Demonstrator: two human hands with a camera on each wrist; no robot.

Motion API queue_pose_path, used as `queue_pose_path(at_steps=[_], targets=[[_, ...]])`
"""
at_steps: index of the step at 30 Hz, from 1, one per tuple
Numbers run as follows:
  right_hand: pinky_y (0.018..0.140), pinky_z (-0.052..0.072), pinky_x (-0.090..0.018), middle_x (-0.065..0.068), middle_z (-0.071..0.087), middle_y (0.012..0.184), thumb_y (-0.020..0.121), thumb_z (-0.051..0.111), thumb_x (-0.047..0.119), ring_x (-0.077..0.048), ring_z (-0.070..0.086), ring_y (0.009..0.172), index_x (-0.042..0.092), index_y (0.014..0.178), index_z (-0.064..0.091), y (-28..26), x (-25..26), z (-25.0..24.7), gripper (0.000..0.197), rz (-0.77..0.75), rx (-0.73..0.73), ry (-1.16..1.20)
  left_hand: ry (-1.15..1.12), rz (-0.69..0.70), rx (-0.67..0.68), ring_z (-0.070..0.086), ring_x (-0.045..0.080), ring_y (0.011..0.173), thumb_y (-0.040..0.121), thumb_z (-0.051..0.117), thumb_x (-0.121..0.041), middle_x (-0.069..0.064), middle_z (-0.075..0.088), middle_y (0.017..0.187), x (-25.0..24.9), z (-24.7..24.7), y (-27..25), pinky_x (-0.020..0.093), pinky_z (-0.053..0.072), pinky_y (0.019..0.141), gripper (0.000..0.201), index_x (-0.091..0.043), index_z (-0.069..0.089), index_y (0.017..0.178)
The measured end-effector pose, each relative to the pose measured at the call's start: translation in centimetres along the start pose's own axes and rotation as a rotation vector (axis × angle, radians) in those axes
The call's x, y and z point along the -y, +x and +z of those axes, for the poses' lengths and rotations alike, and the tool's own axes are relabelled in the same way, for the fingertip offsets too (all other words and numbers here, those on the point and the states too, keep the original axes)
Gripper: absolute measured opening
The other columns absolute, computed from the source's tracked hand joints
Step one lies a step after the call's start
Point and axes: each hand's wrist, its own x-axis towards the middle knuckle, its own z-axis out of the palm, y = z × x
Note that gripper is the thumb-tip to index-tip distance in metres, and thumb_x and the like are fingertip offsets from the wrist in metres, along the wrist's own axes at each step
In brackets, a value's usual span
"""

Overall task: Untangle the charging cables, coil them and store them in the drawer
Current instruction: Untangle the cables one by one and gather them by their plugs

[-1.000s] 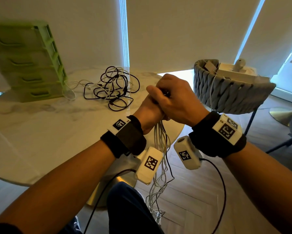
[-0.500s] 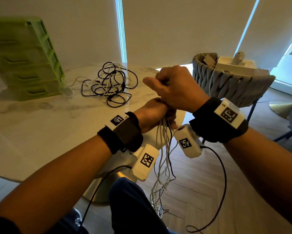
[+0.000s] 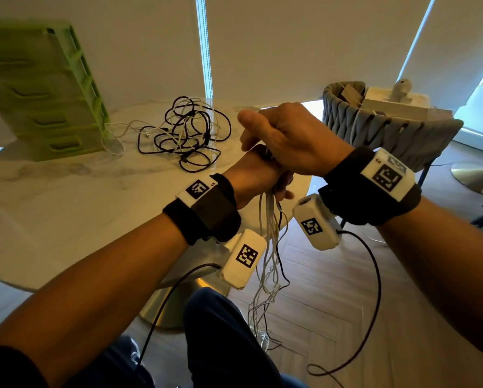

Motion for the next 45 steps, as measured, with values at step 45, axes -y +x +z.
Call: queue_pose_path(at_steps=[45], targets=[[0.065,0.058,-0.025,0.007,0.058,0.112,0.085,0.069,0.039,-0.012,0.069,0.076,0.027,0.118,0.056,-11.6,-12.1,5.9,0.037,0.583,0.403,0.032,-0.605,-0.007,0.094,0.024,0.009,0.041,0.103,0.034,-0.041,-0.007,0.025,0.046,2.1,-0.3,2.1,0.026,0.040,0.053,0.042,-0.014,0.043,0.072]])
